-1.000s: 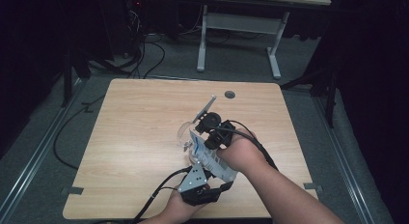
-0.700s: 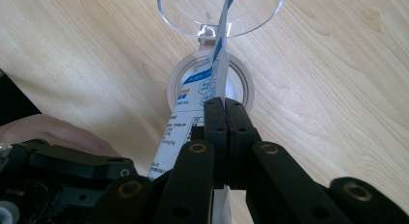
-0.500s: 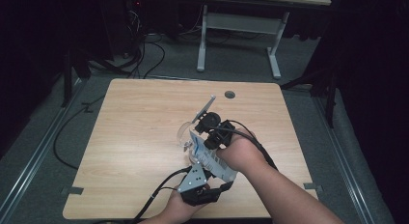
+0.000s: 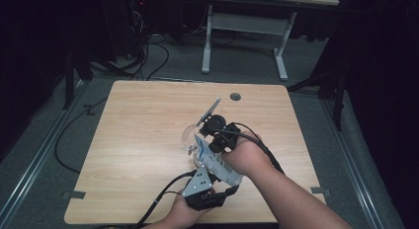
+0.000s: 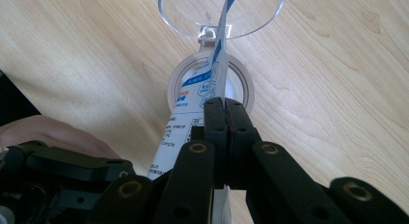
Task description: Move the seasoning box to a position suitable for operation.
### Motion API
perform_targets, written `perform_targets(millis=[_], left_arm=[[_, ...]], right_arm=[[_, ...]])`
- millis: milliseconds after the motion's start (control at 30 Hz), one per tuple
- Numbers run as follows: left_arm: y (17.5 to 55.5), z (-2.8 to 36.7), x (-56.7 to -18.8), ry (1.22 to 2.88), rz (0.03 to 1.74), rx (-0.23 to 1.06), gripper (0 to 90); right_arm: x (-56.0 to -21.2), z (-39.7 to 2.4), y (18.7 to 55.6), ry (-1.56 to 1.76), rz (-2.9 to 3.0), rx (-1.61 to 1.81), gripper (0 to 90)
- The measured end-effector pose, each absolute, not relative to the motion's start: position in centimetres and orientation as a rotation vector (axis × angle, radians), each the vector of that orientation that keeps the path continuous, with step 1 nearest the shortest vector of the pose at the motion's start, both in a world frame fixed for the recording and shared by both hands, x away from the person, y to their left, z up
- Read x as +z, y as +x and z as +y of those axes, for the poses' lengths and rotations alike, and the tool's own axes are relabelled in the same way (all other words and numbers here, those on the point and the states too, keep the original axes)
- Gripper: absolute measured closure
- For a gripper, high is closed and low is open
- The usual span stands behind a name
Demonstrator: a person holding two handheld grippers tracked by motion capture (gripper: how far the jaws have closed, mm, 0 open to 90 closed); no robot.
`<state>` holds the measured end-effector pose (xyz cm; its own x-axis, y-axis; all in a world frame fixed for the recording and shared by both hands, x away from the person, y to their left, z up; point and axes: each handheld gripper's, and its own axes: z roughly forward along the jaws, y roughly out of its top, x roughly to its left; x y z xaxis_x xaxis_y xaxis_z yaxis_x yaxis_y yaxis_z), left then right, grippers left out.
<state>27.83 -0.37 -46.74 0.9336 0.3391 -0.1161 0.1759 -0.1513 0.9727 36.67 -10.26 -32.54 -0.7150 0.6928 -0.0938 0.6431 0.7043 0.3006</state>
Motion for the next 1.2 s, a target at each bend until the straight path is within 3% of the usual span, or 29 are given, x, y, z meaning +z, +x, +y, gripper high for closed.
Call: perform_targets(millis=[1200], left_arm=[[27.5, 0.3, -48.3, 1.778, 0.384, 0.159, 56.0]], right_arm=[[-32.7, -11.7, 35.7, 1.114, 2.708, 0.456, 89.9]])
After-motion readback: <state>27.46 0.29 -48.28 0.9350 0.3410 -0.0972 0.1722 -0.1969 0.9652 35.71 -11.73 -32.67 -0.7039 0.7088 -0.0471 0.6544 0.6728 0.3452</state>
